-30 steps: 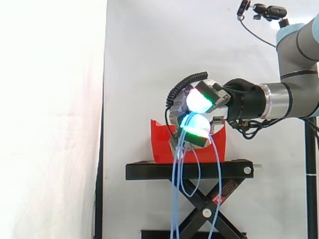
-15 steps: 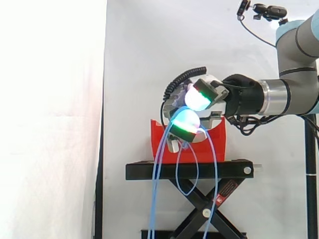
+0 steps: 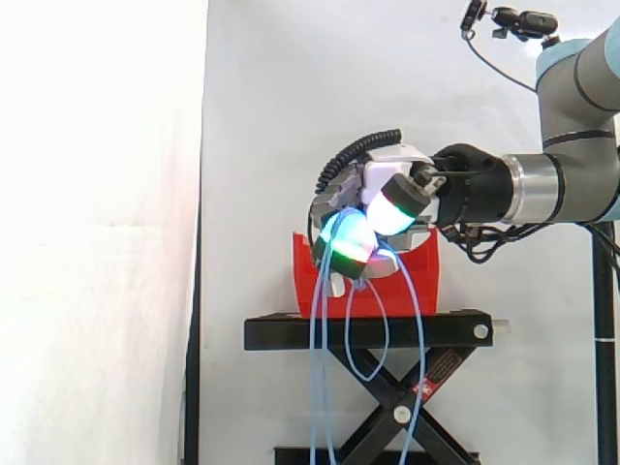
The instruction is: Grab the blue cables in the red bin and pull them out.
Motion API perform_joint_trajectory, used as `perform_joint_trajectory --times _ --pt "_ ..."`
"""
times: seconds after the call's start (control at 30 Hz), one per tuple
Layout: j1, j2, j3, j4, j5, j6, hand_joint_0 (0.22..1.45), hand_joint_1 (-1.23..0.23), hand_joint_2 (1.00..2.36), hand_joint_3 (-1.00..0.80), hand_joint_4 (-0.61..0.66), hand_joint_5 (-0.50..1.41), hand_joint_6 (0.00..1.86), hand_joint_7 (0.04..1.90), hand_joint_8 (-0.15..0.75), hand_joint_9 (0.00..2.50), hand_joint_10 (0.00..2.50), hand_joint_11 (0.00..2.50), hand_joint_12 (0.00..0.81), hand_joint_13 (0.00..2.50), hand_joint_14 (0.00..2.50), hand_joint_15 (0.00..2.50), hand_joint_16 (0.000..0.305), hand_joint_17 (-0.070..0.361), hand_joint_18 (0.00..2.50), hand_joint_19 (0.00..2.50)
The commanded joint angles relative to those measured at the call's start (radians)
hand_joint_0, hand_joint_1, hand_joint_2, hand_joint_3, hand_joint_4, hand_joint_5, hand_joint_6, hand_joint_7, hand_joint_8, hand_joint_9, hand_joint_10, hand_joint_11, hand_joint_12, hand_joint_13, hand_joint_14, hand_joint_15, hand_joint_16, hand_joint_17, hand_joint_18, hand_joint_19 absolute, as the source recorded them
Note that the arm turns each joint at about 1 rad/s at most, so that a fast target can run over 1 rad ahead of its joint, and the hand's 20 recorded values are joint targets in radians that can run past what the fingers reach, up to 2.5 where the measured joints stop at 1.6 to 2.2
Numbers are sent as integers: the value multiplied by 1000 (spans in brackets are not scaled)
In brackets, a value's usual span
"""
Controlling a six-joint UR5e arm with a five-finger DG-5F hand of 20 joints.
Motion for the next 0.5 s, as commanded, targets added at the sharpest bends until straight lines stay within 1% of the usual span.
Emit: perform_joint_trajectory --times 0.0,0.03,0.17,0.23,0.27,0.33,0.37,0.47 --pt "0 0 0 1 0 0 875 -994 1000 -975 252 849 223 707 288 1084 34 1418 469 1265 28 1129 42 94 685 766" --pt "0 0 0 -1 0 0 860 -978 1000 -1000 250 873 199 724 288 1087 34 1429 466 1261 29 1132 42 94 685 766" --pt "0 0 0 1 0 0 783 -851 1000 -1000 253 960 79 797 306 1118 35 1399 480 1284 27 1123 43 97 693 765" --pt "0 0 0 1 0 -2 748 -802 1000 -1000 257 987 64 806 307 1127 36 1401 481 1294 27 1117 44 100 708 756" --pt "0 0 2 4 0 -2 733 -775 1000 -1000 259 998 60 806 322 1130 36 1402 491 1305 27 1112 45 101 715 752" --pt "0 0 0 7 0 -2 714 -744 1000 -1000 271 1025 56 812 336 1134 39 1383 500 1317 27 1106 46 104 729 737" --pt "0 0 0 7 0 -2 712 -739 1000 -1000 269 1031 54 818 326 1136 38 1385 493 1319 27 1099 46 104 731 734" --pt "0 0 0 7 0 0 688 -702 1000 -1000 284 1052 53 812 348 1166 40 1375 512 1334 27 1091 48 107 753 724"
